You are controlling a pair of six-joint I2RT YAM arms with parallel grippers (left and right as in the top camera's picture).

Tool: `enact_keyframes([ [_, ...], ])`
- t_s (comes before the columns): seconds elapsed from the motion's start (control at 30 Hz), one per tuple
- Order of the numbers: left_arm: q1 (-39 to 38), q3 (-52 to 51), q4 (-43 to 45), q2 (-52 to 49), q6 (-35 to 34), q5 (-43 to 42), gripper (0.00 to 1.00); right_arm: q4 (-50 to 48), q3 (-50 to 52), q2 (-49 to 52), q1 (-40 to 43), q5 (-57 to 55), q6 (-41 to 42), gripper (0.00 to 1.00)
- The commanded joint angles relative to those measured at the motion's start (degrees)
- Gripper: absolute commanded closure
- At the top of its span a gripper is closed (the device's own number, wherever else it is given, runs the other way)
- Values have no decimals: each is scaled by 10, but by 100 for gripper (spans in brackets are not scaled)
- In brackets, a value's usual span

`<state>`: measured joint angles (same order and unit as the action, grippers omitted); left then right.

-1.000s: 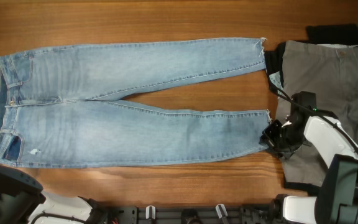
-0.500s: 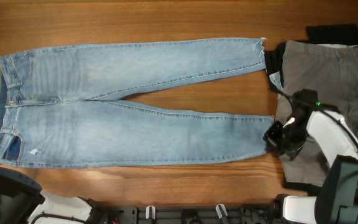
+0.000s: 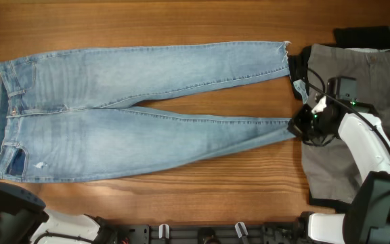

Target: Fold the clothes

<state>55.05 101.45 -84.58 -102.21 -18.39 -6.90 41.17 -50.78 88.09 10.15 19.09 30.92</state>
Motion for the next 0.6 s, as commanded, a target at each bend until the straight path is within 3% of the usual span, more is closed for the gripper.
enact_keyframes([
  [0.0,2,0,-1,3,-7,-5,35,-27,1,16,-15,3,19,56],
  [0.03,2,0,-2,3,-7,-5,35,-34,1,17,-16,5,15,44],
  [0.1,2,0,-3,3,-7,-5,34,-38,0,16,-14,7,6,38],
  [0.23,2,0,-2,3,-7,-5,34,-26,-1,16,-1,7,5,38],
  [0.33,2,0,-2,3,-7,-5,33,-12,0,16,21,-2,6,51],
  [0.37,2,0,-2,3,-7,-5,33,-9,0,16,26,-1,8,51],
  [0.57,2,0,0,3,-7,-6,33,-5,0,17,38,-1,12,35],
])
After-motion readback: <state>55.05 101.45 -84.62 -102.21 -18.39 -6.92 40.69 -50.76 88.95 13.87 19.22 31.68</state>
